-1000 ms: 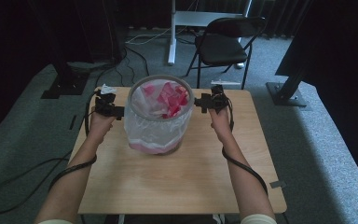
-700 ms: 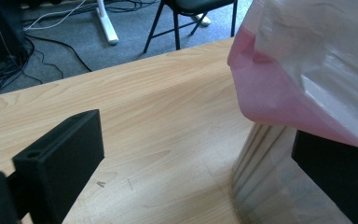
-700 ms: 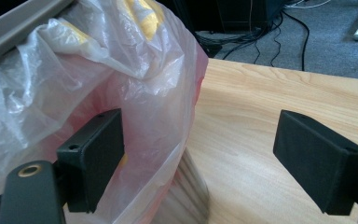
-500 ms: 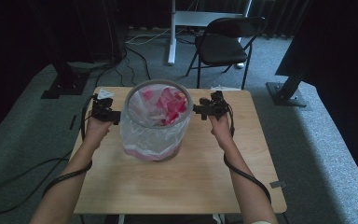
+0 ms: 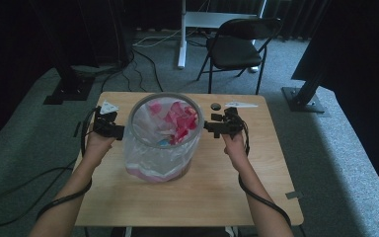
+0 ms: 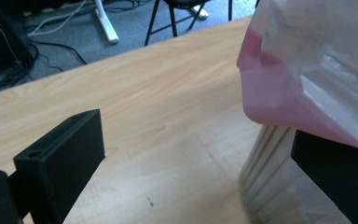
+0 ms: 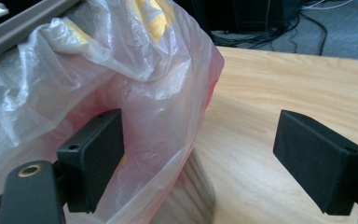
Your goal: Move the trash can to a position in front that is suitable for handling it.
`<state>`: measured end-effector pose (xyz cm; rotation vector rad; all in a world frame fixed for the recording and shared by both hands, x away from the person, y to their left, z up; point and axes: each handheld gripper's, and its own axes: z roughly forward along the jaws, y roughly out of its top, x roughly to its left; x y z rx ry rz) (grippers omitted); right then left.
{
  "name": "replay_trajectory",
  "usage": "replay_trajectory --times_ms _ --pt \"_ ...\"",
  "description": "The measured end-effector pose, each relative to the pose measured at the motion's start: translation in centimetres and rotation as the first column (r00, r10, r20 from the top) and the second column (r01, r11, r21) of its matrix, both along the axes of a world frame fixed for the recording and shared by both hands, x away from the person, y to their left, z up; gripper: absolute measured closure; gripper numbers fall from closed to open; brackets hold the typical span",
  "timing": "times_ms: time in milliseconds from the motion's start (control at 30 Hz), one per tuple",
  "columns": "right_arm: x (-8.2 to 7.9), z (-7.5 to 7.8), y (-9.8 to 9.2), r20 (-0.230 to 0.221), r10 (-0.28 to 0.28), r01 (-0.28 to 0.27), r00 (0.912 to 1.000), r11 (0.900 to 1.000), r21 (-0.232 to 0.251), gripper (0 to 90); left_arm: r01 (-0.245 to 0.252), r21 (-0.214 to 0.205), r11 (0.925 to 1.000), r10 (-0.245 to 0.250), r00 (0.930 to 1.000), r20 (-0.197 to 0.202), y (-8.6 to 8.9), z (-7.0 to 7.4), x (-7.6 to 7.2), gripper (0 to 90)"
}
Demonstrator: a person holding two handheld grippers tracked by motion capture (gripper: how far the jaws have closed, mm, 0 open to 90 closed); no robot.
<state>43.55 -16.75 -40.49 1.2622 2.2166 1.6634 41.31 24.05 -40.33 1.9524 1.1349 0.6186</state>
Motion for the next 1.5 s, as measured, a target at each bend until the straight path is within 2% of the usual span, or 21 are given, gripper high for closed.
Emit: replay_trajectory --times_ms 200,367,600,700,1067,1433,1500 --pt "-1.6 -0.3 0.1 -0.019 -0.006 0.007 0.9998 0.9995 0.032 15.5 -0.002 -0.020 0.9998 0.002 1.0000 -0.006 0.2 -0.2 -1.2 2.6" --pt "-2.8 -0.4 0.0 -0.027 0.002 -0.001 0.9996 0.9992 0.039 15.9 0.003 -0.016 0.9999 -0.003 1.0000 -0.001 0.2 -0.1 -2.2 2.6" --pt "-4.1 -0.3 0.1 -0.020 0.028 -0.028 0.9994 0.9993 0.025 15.9 0.016 -0.012 0.9998 -0.016 0.9999 0.001 0.4 -0.1 -3.5 2.6" --pt "-4.7 -0.3 0.1 -0.023 0.033 -0.033 0.9992 0.9991 0.028 15.9 0.019 -0.028 0.9994 -0.019 0.9998 -0.004 0.5 -0.2 -4.0 2.6" --pt "-7.6 -0.3 -0.3 -0.024 0.042 -0.041 0.9988 0.9988 0.027 16.0 0.047 -0.039 0.9981 -0.047 0.9989 -0.001 0.3 -0.4 -5.8 2.6" --pt "-9.0 -0.3 -0.9 -0.015 0.035 -0.034 0.9993 0.9991 0.023 16.0 0.079 -0.006 0.9968 -0.079 0.9968 0.011 -0.4 -0.1 -6.7 2.7" --pt "-9.3 -0.3 -1.1 -0.016 0.036 -0.036 0.9992 0.9991 0.022 16.0 0.084 -0.011 0.9964 -0.084 0.9964 0.013 -0.5 -0.2 -6.9 2.7"
